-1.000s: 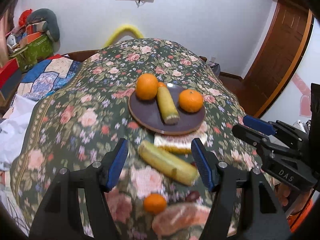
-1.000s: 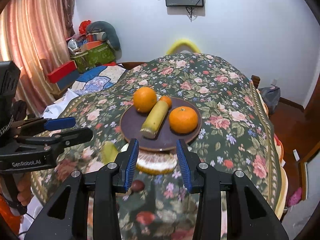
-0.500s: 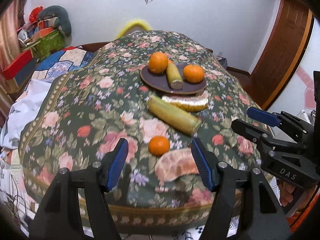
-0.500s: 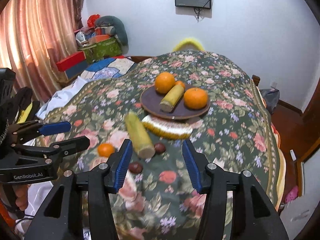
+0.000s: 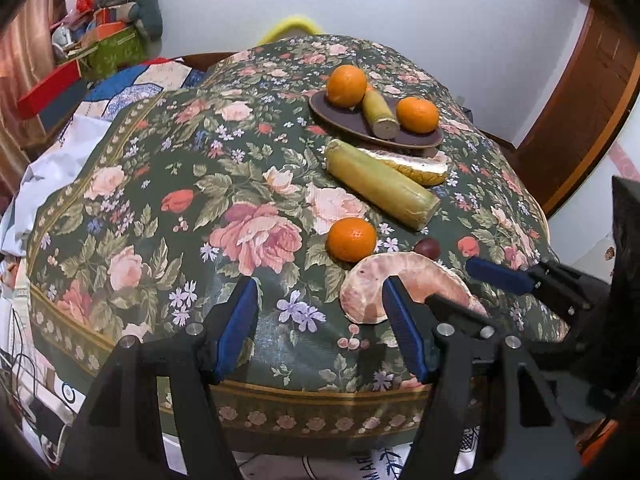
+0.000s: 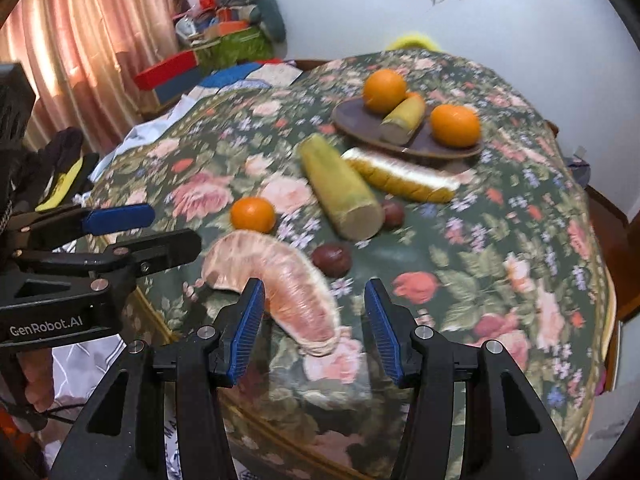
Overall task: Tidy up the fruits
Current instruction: 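Reach the left gripper to the other small mandarin while the right gripper approaches the pink pomelo segment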
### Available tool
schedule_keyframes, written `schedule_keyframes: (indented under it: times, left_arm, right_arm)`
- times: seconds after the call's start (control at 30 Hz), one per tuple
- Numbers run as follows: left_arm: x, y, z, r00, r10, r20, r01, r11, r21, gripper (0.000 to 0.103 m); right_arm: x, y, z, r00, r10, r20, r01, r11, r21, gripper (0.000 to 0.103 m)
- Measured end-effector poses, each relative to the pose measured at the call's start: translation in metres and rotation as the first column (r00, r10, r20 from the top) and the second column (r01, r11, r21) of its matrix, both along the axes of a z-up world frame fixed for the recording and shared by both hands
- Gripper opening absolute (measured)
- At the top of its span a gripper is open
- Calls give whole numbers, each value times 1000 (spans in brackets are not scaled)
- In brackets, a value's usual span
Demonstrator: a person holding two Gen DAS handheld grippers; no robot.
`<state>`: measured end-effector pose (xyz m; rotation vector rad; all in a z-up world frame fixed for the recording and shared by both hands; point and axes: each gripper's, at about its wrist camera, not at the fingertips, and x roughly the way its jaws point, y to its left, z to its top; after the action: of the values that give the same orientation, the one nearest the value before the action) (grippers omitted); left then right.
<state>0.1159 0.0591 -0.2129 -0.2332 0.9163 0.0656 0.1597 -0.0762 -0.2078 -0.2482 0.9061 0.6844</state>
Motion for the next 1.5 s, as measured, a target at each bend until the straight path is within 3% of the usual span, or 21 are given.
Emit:
schedule_keyframes:
  times: [0.23,0.43,0.9,1.0,1.23,1.4,1.5]
  left_arm:
    - [8,1,-11,1000,-3,-20,3,1000,-9,60]
    - [13,-4,-14,1000,-16,-24,16,1000,-5,57]
    - [40,-15,-18,999,-46,-21,46,999,8,57]
    - [47,-19,-20,998,-54,-24,54,998,12,52]
    - [57,-20,-27,998,-59,-31,60,998,17,34]
    - [57,-19,-28,998,-63,-23,63,998,9,34]
    - [57,-20,-28,998,-66,-21,66,998,8,33]
  right_arm:
    - [3,4,-7,1000,23,-9,-23,1000,13,48]
    - [3,2,-8,999,35,1,-35,999,25,41]
    - [18,-68,-7,990,-142,-20,143,989,40,39]
    - [20,-75,-6,987,-156,-32,158,986,50,39]
    - [27,-66,-7,992,-115,-48,117,992,42,44]
    - [32,-56,-13,996,-81,-47,82,996,32,56]
    - [30,-48,-15,998,-65,-18,65,998,6,56]
